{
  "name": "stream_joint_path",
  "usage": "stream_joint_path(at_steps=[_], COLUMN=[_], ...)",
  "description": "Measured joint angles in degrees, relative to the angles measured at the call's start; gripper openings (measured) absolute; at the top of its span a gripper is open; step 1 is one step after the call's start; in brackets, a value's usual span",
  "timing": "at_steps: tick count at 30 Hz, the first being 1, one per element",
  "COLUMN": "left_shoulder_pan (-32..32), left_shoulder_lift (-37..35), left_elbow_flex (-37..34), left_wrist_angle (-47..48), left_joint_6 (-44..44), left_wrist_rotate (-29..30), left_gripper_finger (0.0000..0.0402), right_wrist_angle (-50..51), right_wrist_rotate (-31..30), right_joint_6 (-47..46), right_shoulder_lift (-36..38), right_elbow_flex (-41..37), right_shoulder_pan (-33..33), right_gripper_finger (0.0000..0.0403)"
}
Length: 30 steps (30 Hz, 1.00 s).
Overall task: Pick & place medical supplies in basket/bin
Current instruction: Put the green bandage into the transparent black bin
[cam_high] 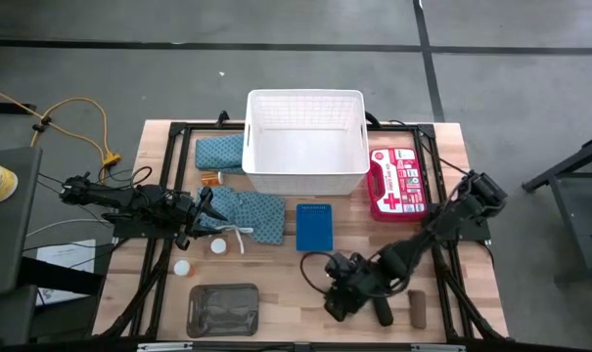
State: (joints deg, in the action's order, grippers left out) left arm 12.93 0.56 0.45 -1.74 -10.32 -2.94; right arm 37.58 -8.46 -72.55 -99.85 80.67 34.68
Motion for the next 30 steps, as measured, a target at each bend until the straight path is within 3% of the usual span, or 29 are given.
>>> stream_joint_path(at_steps=[4,8,23,30], left_shoulder_pan=[0.0,0.01,0.0,0.01], left_shoulder_lift=[0.01,0.02,0.02,0.01], left_elbow_flex=[0.0,0.0,0.0,0.0], left_wrist_angle=[0.0,0.0,0.0,-0.03], left_joint_6=[-0.01,-0.01,0.0,0.0], left_wrist_rotate=[0.0,0.0,0.0,0.0], left_gripper_finger=[0.0175,0.0175,0.0175,0.0175], right_wrist_angle=[4.23,7.21,7.95,7.89], right_wrist_rotate=[7.15,10.33,9.8,11.75], right_joint_6=[-6.01,-8.41,-8.87,-8.47], right_shoulder_lift=[0.0,0.0,-0.09,-4.27], right_elbow_flex=[0.02,0.02,0.02,-0.01], right_shoulder_pan=[-1.9,-2.82,-2.91,-2.9], right_gripper_finger=[0.021,0.021,0.021,0.021])
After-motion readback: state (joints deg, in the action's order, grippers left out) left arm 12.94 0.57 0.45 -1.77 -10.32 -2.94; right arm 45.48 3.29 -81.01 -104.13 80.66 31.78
